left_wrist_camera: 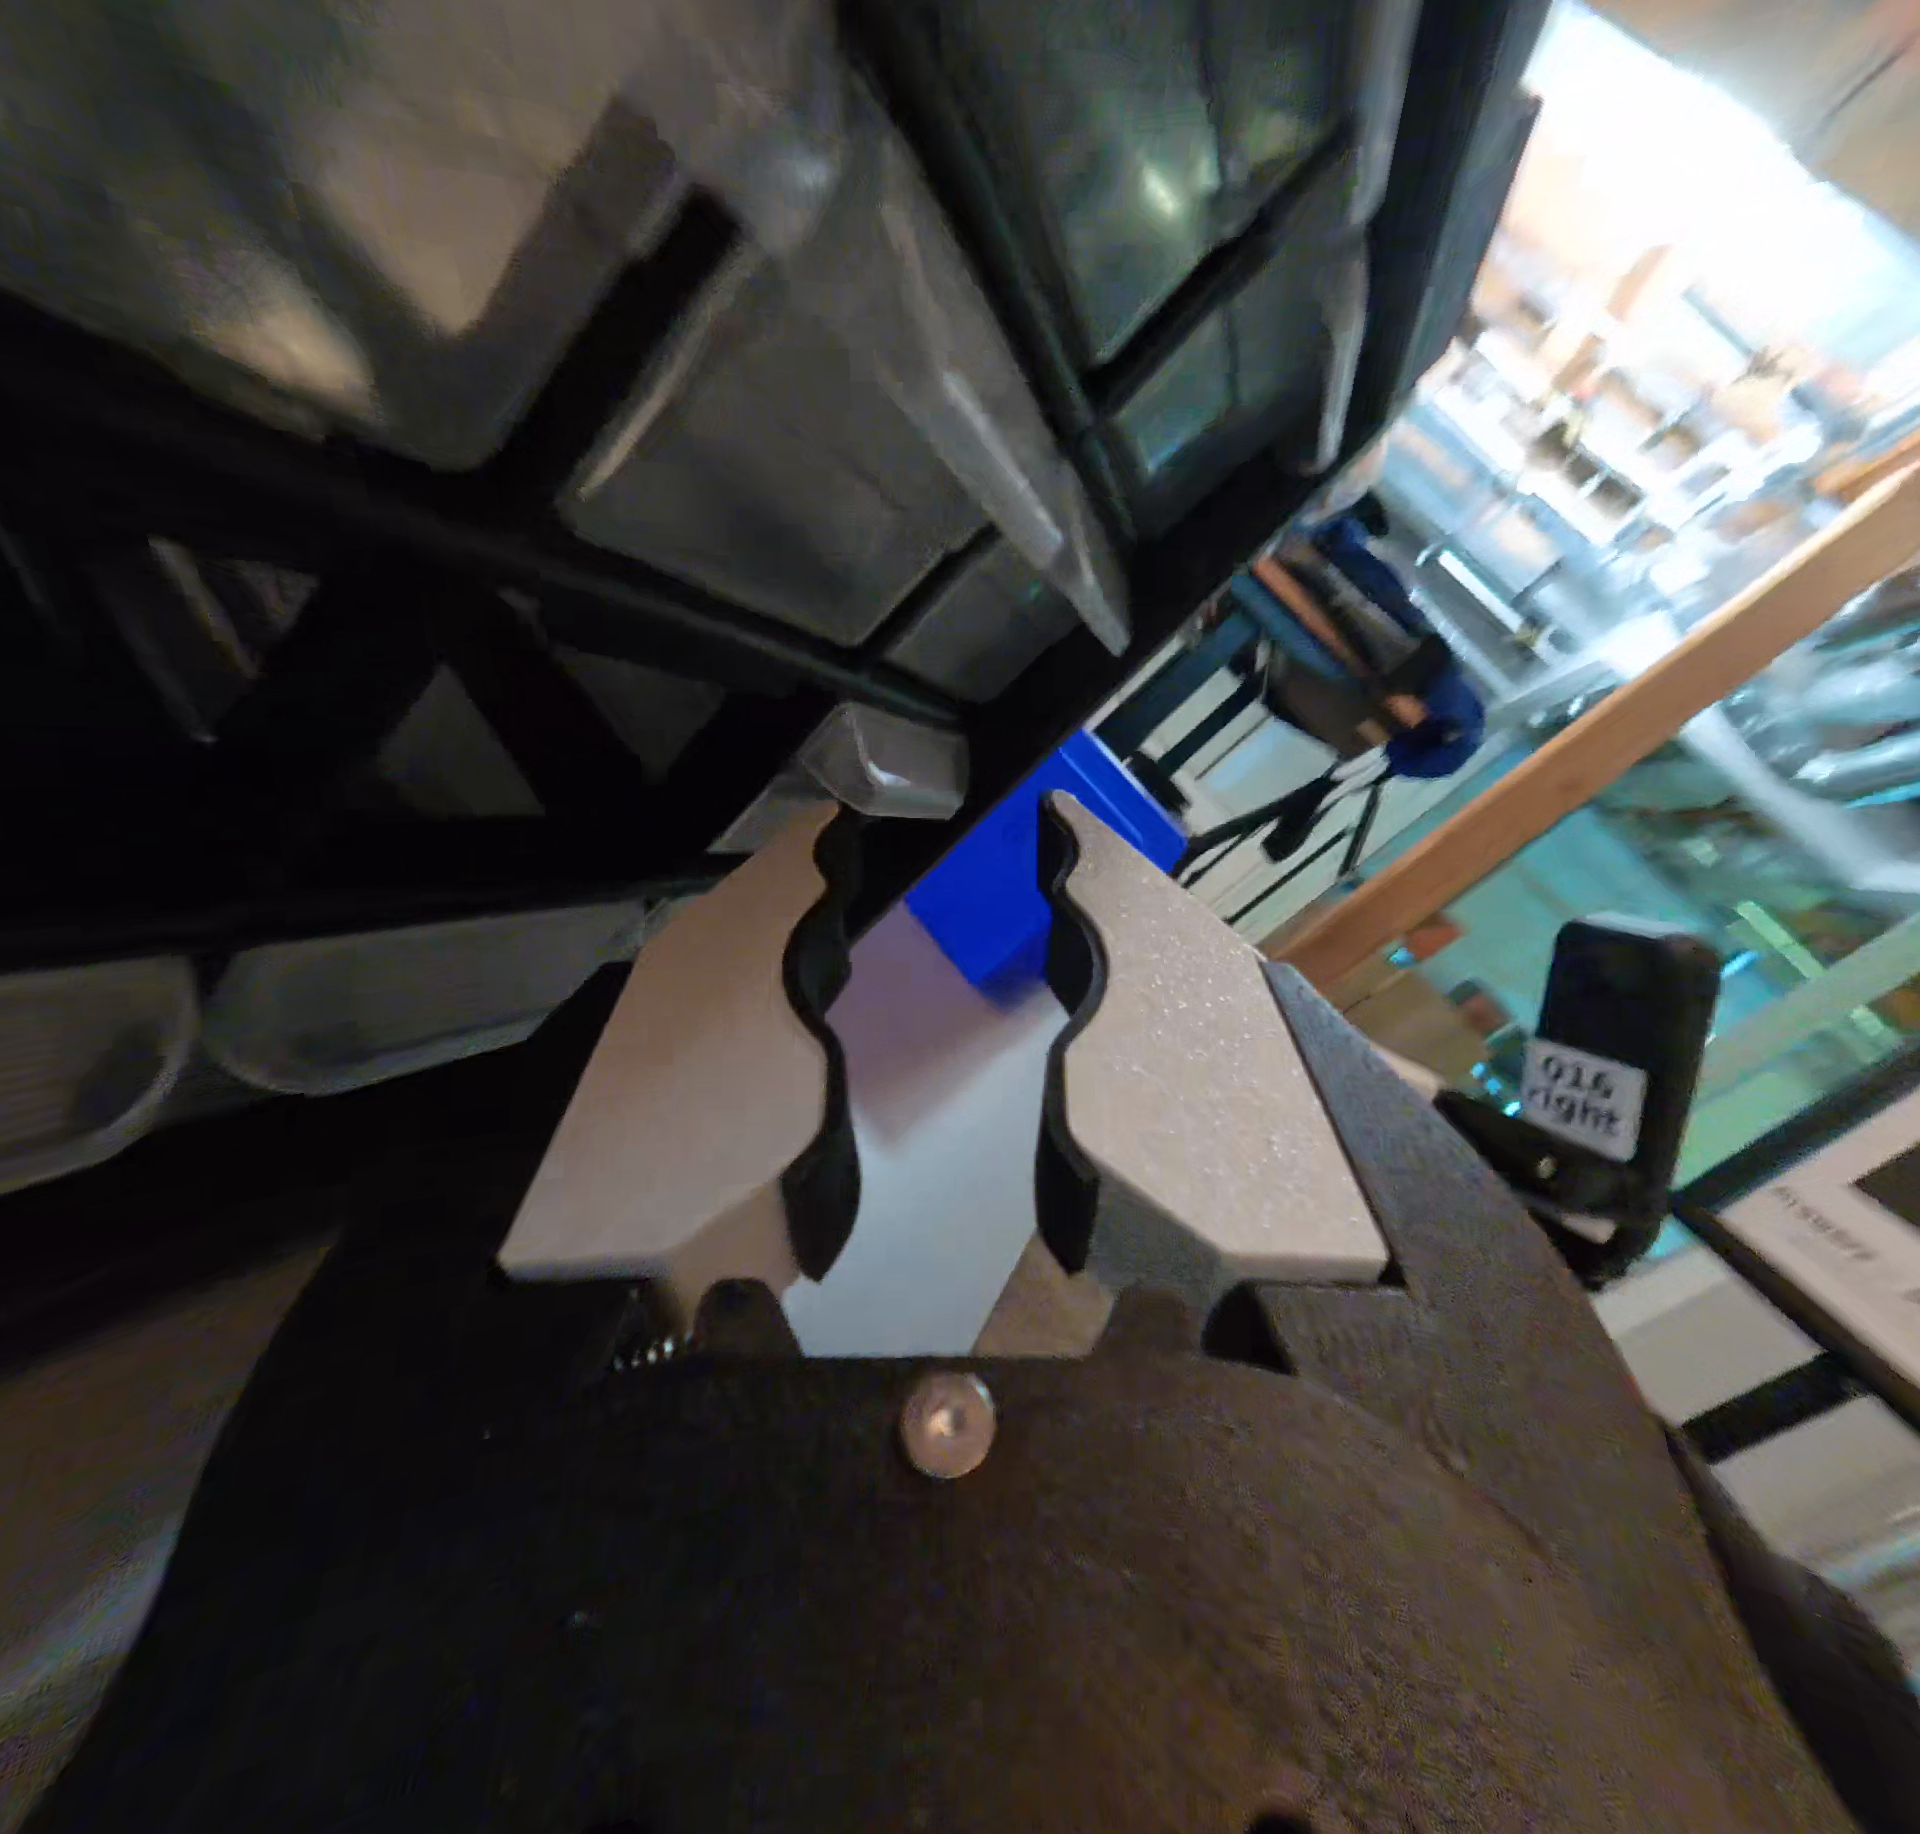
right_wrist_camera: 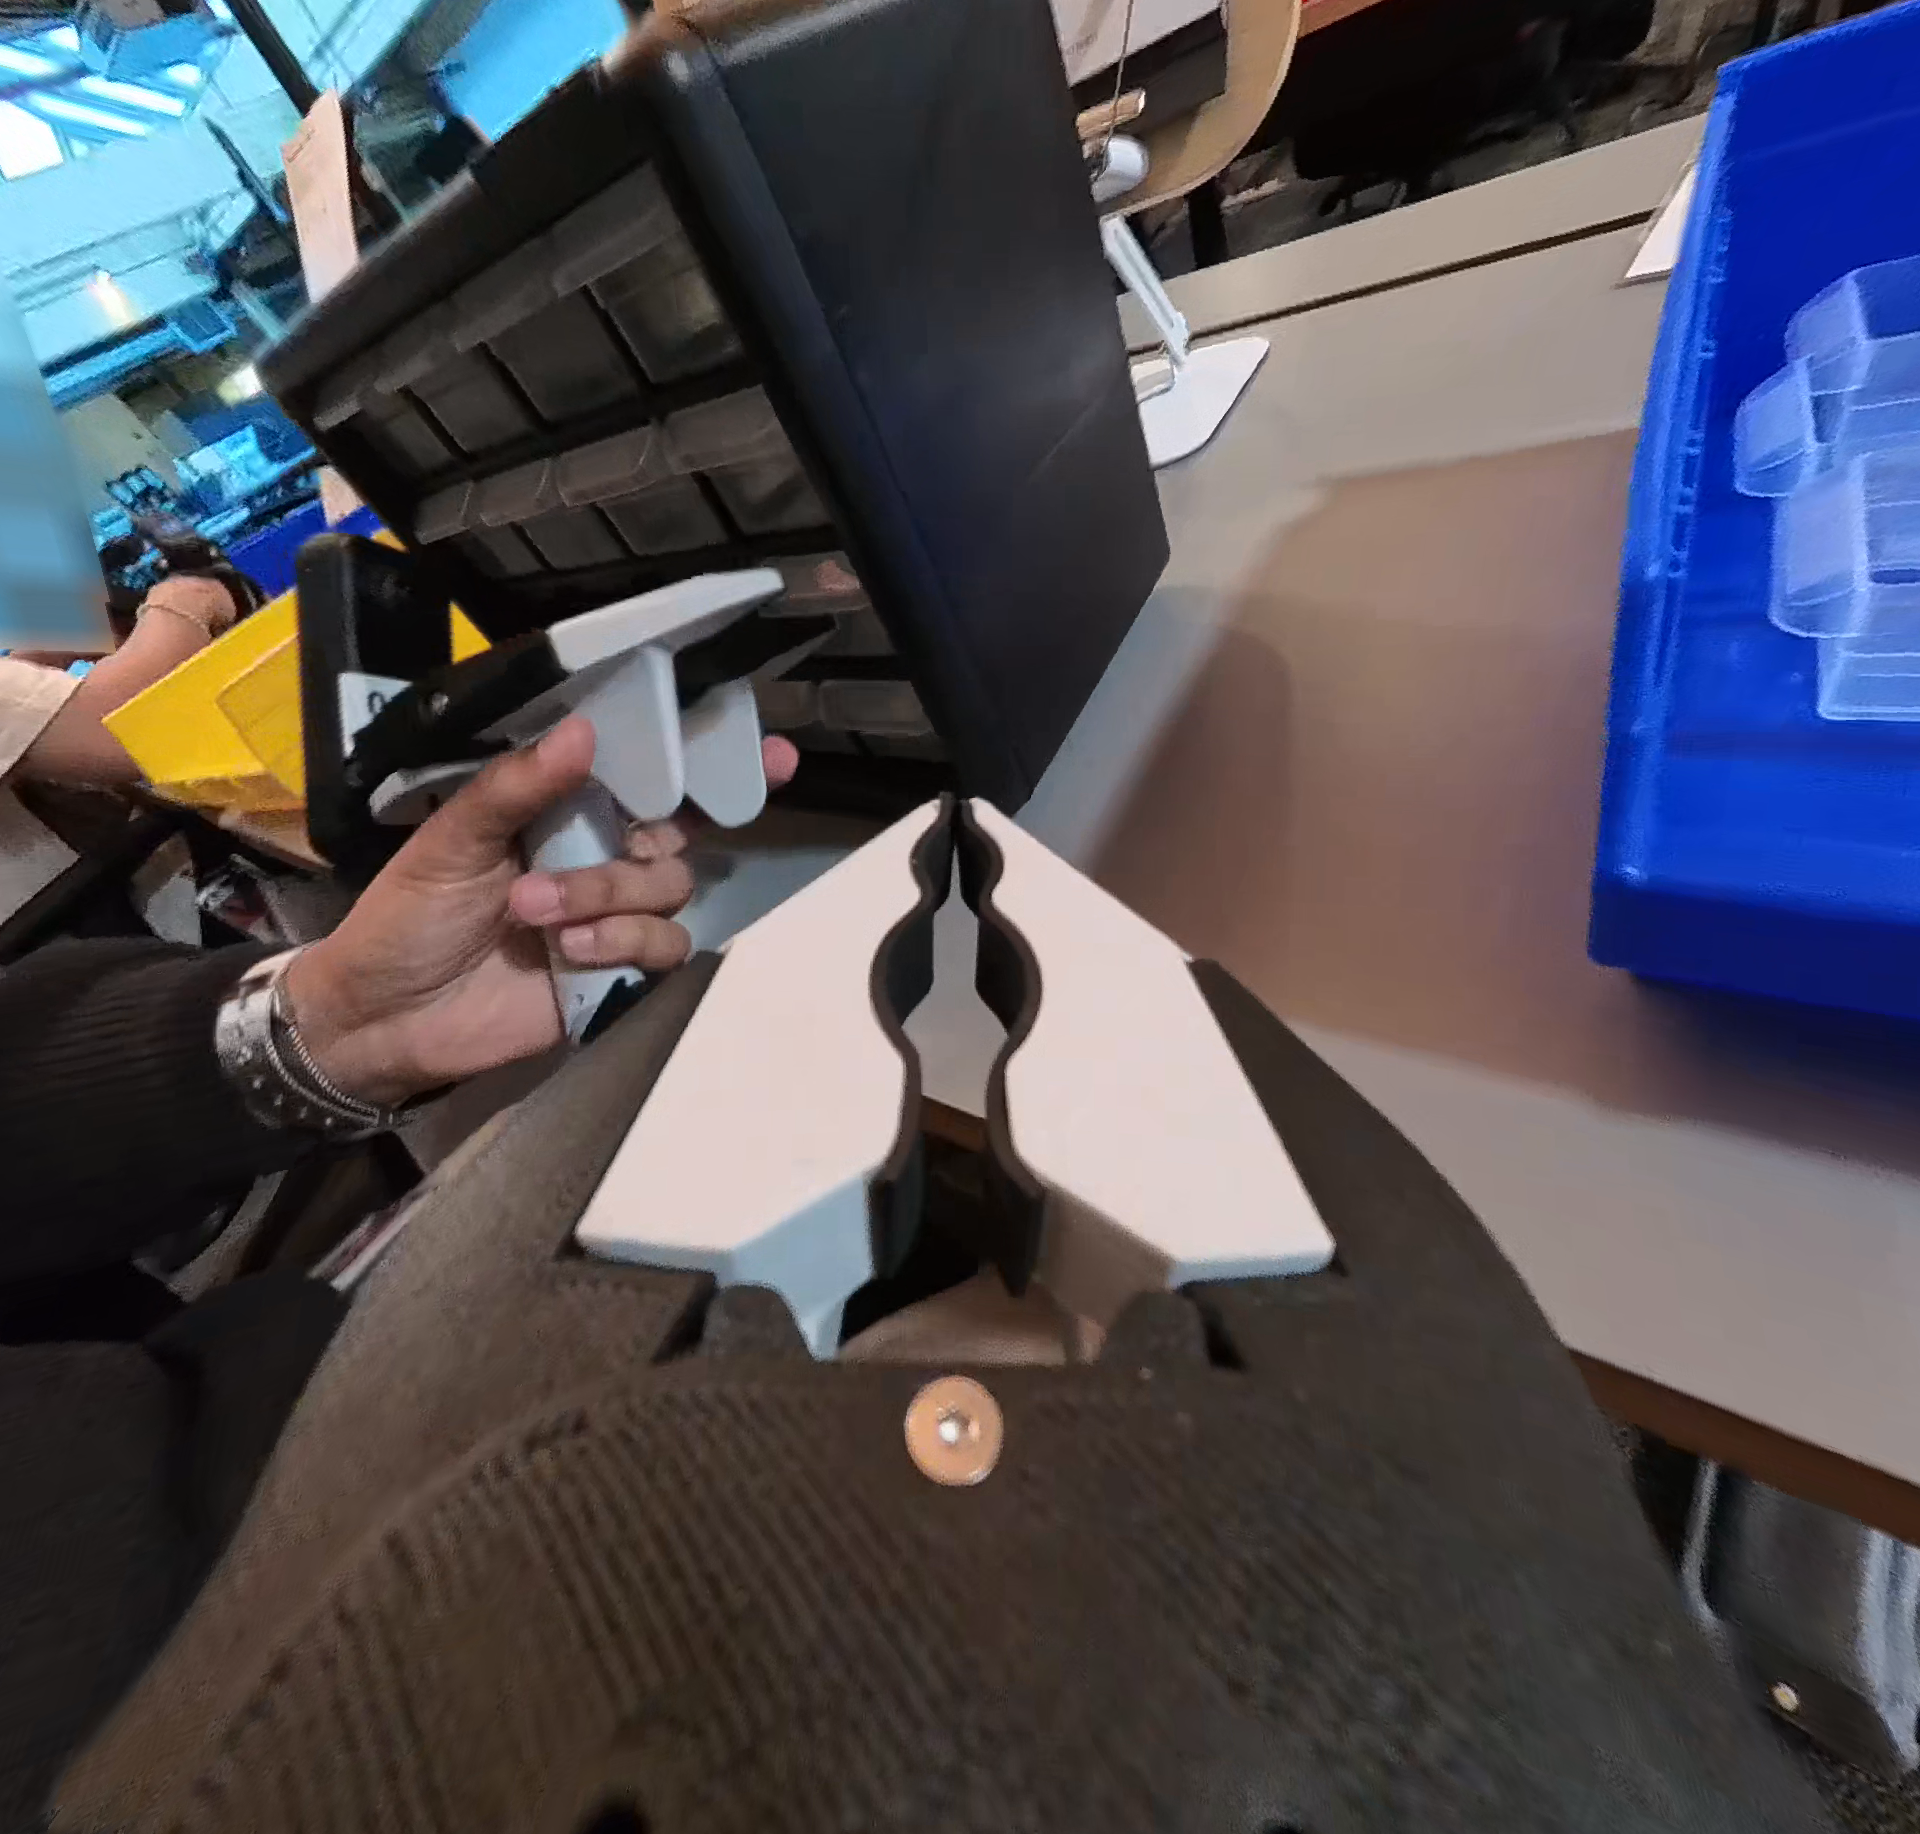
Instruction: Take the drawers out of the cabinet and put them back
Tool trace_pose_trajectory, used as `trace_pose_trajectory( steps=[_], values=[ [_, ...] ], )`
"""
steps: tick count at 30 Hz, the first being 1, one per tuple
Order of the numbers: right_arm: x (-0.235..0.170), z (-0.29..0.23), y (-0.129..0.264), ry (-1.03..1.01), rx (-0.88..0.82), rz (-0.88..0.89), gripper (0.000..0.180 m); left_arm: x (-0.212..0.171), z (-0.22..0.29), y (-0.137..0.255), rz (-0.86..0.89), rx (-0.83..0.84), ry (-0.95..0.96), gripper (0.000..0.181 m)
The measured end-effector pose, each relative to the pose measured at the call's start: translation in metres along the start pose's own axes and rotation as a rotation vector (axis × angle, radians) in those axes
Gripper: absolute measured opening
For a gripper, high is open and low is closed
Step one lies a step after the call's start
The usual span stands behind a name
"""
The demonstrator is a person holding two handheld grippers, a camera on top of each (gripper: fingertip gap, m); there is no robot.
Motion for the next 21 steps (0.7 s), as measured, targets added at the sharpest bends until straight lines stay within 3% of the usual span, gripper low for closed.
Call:
trace_pose_trajectory(
  steps=[1, 5, 10, 13, 16, 18, 21],
  values=[
    [-0.003, 0.001, -0.003, 0.003, 0.011, -0.025, 0.0, 0.001, -0.004, -0.001, 0.02, -0.003, 0.05, 0.021],
    [-0.017, 0.007, -0.015, 0.013, 0.036, -0.142, 0.0, -0.001, -0.008, -0.001, 0.044, -0.07, 0.167, 0.002],
    [-0.01, 0.0, -0.02, 0.12, 0.035, -0.14, 0.0, -0.012, 0.003, 0.013, -0.004, -0.136, 0.198, 0.001],
    [0.005, -0.012, -0.022, 0.31, 0.005, -0.099, 0.012, -0.028, 0.018, 0.029, -0.013, -0.159, 0.184, 0.0],
    [0.009, -0.033, -0.028, 0.588, -0.031, -0.111, 0.01, -0.039, 0.029, 0.04, -0.013, -0.149, 0.143, 0.001],
    [0.0, -0.037, -0.037, 0.752, -0.101, -0.197, 0.012, -0.044, 0.03, 0.042, -0.03, -0.13, 0.111, 0.002],
    [-0.007, -0.044, -0.048, 0.951, -0.155, -0.26, 0.019, -0.051, 0.026, 0.043, -0.075, -0.115, 0.151, 0.032]
  ],
)
Point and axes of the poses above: each gripper's, where its closed fingertips meet, y back along the fingers, x out of its top, z = x × y across the jaws, the point moved 3 cm from there along y, back along the fingers, and after that the axes turned 5 degrees about x, right-handed, at the moved point
